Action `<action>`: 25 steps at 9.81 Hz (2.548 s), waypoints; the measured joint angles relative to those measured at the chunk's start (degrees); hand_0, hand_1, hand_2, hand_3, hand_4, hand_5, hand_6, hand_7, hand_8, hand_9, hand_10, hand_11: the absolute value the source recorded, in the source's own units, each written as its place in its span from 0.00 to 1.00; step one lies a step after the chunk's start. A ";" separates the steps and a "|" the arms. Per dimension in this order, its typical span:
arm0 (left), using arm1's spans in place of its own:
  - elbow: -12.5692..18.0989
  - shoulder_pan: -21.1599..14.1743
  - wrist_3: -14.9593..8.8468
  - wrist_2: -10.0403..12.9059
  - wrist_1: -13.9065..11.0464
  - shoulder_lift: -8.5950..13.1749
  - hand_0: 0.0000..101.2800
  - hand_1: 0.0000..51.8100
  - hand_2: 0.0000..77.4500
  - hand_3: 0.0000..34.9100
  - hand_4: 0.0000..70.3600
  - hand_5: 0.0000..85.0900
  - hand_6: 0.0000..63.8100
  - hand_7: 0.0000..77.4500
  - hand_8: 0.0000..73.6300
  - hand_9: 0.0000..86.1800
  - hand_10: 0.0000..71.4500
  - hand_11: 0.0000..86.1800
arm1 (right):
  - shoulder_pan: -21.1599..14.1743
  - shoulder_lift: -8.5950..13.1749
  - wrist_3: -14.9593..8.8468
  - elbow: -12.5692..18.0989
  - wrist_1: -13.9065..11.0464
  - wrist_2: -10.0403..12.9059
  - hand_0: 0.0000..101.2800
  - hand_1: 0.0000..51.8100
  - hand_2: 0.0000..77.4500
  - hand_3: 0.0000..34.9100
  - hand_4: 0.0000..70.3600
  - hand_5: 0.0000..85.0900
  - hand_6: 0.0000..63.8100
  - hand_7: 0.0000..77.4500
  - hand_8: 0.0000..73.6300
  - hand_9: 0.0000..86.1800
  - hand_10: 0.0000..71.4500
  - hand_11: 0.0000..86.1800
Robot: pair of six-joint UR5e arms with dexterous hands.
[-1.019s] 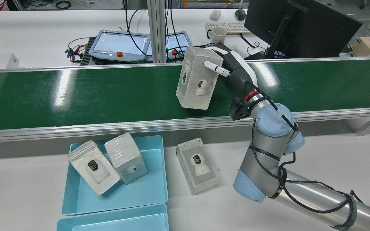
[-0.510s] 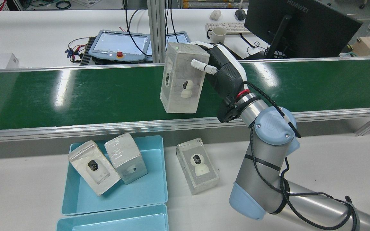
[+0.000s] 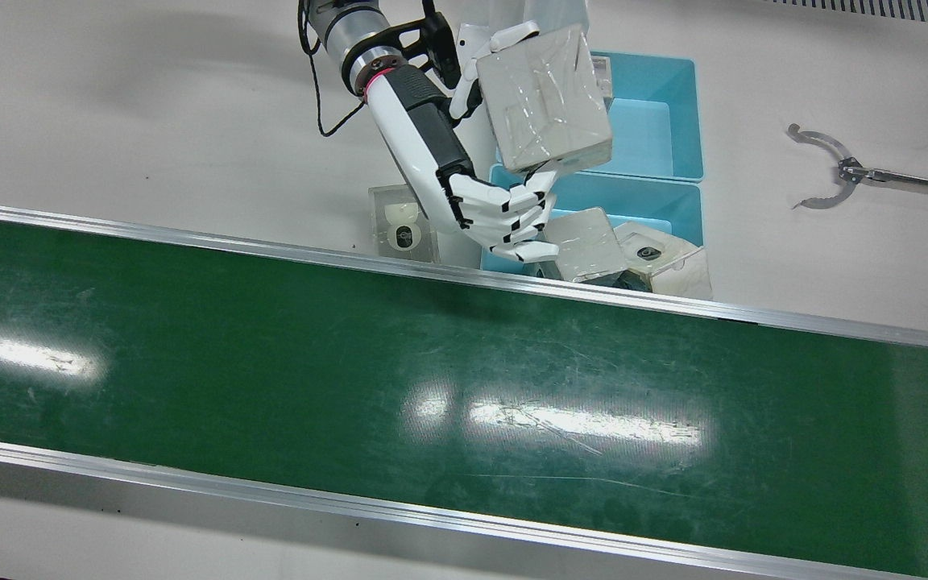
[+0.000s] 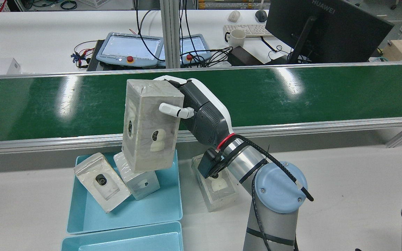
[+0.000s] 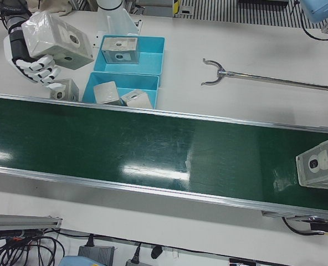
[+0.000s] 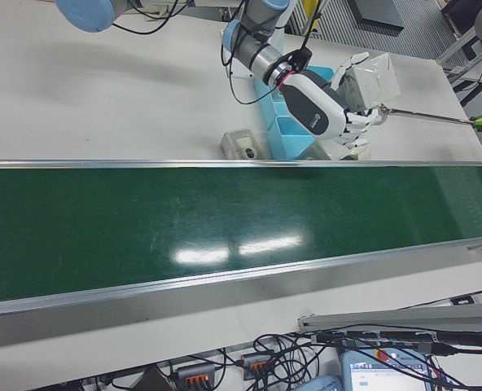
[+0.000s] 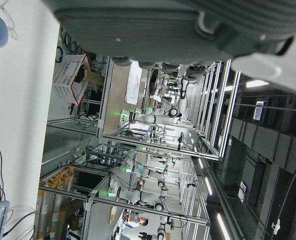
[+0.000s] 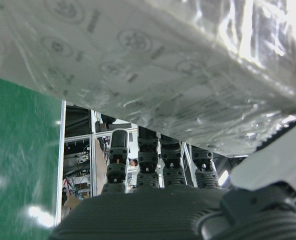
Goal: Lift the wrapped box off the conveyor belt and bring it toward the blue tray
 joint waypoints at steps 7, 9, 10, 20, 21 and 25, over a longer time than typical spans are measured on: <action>0.00 0.00 0.00 0.00 0.00 0.00 0.00 0.00 0.01 0.00 0.00 0.01 0.00 0.01 0.01 0.01 0.00 0.00 | -12.96 -4.12 -8.56 11.43 -1.61 0.15 0.43 0.00 0.35 0.21 0.53 0.49 0.53 0.75 0.25 0.42 0.14 0.15; 0.00 0.00 0.00 0.00 0.00 0.00 0.00 0.00 0.01 0.00 0.00 0.01 0.00 0.01 0.01 0.00 0.01 0.00 | -14.91 -4.24 -8.70 11.70 -1.82 0.08 0.46 0.22 0.32 0.47 0.33 0.51 0.21 0.55 0.00 0.15 0.06 0.08; 0.00 0.00 0.00 0.00 0.00 0.00 0.00 0.00 0.01 0.00 0.00 0.01 0.00 0.01 0.00 0.00 0.01 0.00 | -15.23 -4.27 -8.73 11.87 -1.85 0.09 0.46 0.22 0.32 0.59 0.21 0.38 0.21 0.55 0.00 0.02 0.02 0.04; 0.00 0.00 0.00 0.00 0.00 0.00 0.00 0.00 0.01 0.00 0.00 0.01 0.00 0.01 0.01 0.00 0.01 0.00 | -16.22 -4.17 -8.65 11.69 -1.62 0.03 0.44 0.21 0.25 0.87 0.26 0.25 0.00 0.25 0.00 0.03 0.05 0.08; 0.00 0.00 0.00 0.00 0.00 0.00 0.00 0.00 0.01 0.00 0.00 0.01 0.00 0.01 0.01 0.01 0.01 0.00 | -17.43 -3.89 -8.63 11.40 -0.56 0.00 0.40 0.12 0.25 0.87 0.23 0.23 0.00 0.25 0.00 0.03 0.09 0.12; 0.00 0.00 0.00 0.00 0.00 0.00 0.00 0.00 0.01 0.00 0.00 0.01 0.00 0.01 0.01 0.01 0.01 0.00 | -21.01 -3.72 -8.84 9.28 9.97 -0.23 0.38 0.15 0.23 0.87 0.23 0.27 0.02 0.25 0.00 0.03 0.11 0.14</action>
